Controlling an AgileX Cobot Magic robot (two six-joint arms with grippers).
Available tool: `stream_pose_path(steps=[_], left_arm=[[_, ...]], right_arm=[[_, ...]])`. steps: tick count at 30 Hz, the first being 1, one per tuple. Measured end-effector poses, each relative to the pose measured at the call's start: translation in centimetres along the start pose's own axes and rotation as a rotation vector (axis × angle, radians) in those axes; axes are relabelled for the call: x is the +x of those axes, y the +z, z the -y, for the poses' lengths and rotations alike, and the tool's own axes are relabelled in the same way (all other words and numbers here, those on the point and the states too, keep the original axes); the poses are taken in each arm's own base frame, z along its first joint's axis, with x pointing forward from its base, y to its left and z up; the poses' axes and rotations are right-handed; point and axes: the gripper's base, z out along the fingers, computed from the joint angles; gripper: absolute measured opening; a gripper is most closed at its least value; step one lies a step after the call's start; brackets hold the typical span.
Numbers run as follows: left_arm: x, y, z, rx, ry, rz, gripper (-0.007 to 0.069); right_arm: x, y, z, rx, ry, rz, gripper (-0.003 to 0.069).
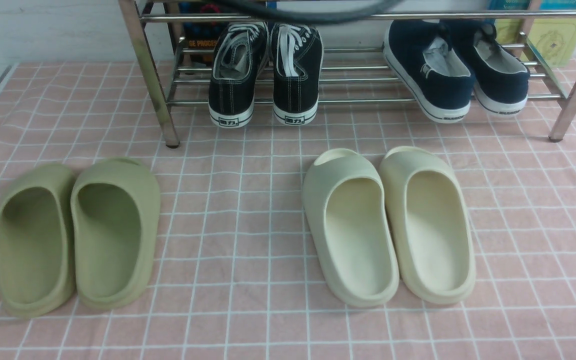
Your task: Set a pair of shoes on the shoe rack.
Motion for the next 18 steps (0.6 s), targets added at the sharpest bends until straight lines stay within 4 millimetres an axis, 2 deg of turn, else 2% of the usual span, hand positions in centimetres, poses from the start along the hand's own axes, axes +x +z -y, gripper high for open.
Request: stream_pose_path(steps=[2, 6, 9, 10, 11, 12, 13, 14, 15, 16, 17, 18], left_arm=[[0.8, -2.8, -0.5, 0.027, -0.015, 0.026, 0.0002], [3.4, -6.5, -0.7, 0.081, -0.013, 0.146, 0.0002], [7.5, -9.9, -0.8, 0.105, 0.000, 0.352, 0.0002], [8.0, -10.0, -0.8, 0.105, 0.002, 0.346, 0.0002], [9.8, -10.9, -0.8, 0.110, 0.000, 0.414, 0.0002], [12.9, -11.9, -0.5, 0.118, -0.013, 0.517, 0.0002], [14.4, -12.3, -0.4, 0.126, -0.030, 0.582, 0.0002], [17.3, -12.5, 0.0, 0.142, -0.057, 0.649, 0.0002], [18.8, -12.4, 0.2, 0.153, -0.073, 0.673, 0.0002], [19.2, -12.3, 0.3, 0.156, -0.078, 0.676, 0.0002], [22.1, -11.5, 0.9, 0.180, -0.112, 0.685, 0.0002], [23.8, -10.9, 1.3, 0.195, -0.135, 0.671, 0.0002]], right_arm=[[0.0, 0.0, 0.0, 0.000, 0.000, 0.000, 0.0240], [0.0, 0.0, 0.0, 0.000, 0.000, 0.000, 0.0240], [0.0, 0.0, 0.0, 0.000, 0.000, 0.000, 0.0240], [0.0, 0.0, 0.0, 0.000, 0.000, 0.000, 0.0240], [0.0, 0.0, 0.0, 0.000, 0.000, 0.000, 0.0240], [0.0, 0.0, 0.0, 0.000, 0.000, 0.000, 0.0240], [0.0, 0.0, 0.0, 0.000, 0.000, 0.000, 0.0240], [0.0, 0.0, 0.0, 0.000, 0.000, 0.000, 0.0240], [0.0, 0.0, 0.0, 0.000, 0.000, 0.000, 0.0240], [0.0, 0.0, 0.0, 0.000, 0.000, 0.000, 0.0240], [0.0, 0.0, 0.0, 0.000, 0.000, 0.000, 0.0240], [0.0, 0.0, 0.0, 0.000, 0.000, 0.000, 0.0240]])
